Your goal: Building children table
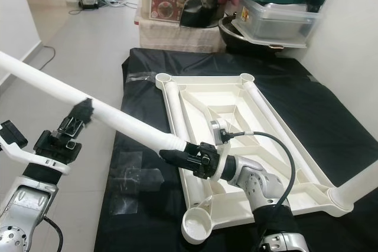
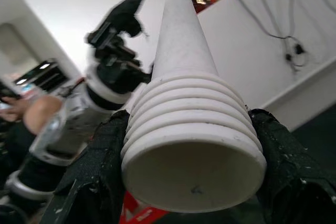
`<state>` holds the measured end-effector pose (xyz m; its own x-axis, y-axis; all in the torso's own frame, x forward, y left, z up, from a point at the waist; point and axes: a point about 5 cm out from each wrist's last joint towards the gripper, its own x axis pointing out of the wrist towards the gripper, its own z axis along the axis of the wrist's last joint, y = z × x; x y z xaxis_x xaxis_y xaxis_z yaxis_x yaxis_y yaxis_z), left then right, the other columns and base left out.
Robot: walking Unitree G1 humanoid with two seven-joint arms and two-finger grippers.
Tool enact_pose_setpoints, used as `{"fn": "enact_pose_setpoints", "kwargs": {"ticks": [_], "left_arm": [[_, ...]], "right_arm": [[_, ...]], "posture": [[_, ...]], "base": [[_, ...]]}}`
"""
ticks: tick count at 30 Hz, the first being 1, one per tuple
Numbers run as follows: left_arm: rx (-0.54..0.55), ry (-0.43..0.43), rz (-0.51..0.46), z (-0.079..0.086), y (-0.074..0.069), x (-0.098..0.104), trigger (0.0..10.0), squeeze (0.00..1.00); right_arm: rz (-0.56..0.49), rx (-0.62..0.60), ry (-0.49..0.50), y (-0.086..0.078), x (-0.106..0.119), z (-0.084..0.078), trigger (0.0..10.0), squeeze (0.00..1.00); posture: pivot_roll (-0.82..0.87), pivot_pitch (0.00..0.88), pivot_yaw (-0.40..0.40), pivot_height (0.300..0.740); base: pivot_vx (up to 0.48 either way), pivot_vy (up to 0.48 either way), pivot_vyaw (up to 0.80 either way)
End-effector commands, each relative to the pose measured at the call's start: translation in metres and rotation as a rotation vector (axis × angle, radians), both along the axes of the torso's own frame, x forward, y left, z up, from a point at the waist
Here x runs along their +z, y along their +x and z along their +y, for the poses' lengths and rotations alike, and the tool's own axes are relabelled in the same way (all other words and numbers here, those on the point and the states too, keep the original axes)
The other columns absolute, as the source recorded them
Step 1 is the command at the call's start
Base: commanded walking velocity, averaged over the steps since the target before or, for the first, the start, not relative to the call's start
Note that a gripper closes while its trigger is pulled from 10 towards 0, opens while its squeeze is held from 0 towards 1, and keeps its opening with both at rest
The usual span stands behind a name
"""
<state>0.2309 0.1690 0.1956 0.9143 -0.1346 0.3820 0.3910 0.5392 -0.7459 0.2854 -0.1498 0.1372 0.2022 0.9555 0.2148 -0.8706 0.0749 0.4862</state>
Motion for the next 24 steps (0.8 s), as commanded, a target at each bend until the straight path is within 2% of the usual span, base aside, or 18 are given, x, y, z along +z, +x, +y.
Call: {"fn": "enact_pose_setpoints", "kwargs": {"ticks": [1, 9, 13, 14, 15, 20, 24], "left_arm": [[0.001, -0.017, 0.024, 0.0, 0.001, -0.005, 10.0, 0.0], [0.017, -0.015, 0.017, 0.004, 0.003, -0.003, 10.0, 0.0], [0.07, -0.017, -0.008, 0.017, 0.004, 0.004, 10.0, 0.0], [0.07, -0.017, -0.008, 0.017, 0.004, 0.004, 10.0, 0.0], [0.1, -0.012, -0.02, 0.025, 0.004, 0.008, 10.0, 0.0], [0.128, -0.008, -0.026, 0.033, 0.002, 0.01, 10.0, 0.0], [0.172, -0.019, -0.019, 0.047, -0.001, 0.008, 10.0, 0.0]], "right_arm": [[-0.012, 0.067, 0.039, -0.007, 0.005, 0.001, 0.0, 0.0], [0.001, 0.138, 0.02, -0.019, -0.001, 0.002, 0.0, 0.0], [0.002, 0.185, -0.028, -0.024, -0.008, 0.001, 0.0, 0.0], [0.002, 0.185, -0.028, -0.024, -0.008, 0.001, 0.0, 0.0], [0.007, 0.18, -0.032, -0.023, -0.009, 0.0, 0.0, 0.0], [0.009, 0.178, -0.036, -0.022, -0.009, -0.002, 0.0, 0.0], [0.004, 0.183, -0.039, -0.022, -0.008, -0.003, 0.0, 0.0]], "posture": [[0.09, 0.0, -0.101, 0.74], [0.1, 0.0, -0.1, 0.74], [0.1, 0.0, -0.106, 0.74], [0.1, 0.0, -0.106, 0.74], [0.1, 0.0, -0.106, 0.74], [0.1, 0.0, -0.109, 0.74], [0.1, 0.0, -0.11, 0.74]], "base": [[0.0, 0.0, 0.0], [0.0, 0.0, 0.0], [0.0, 0.0, 0.0], [0.0, 0.0, 0.0], [0.0, 0.0, 0.0], [0.0, 0.0, 0.0], [0.0, 0.0, 0.0]]}}
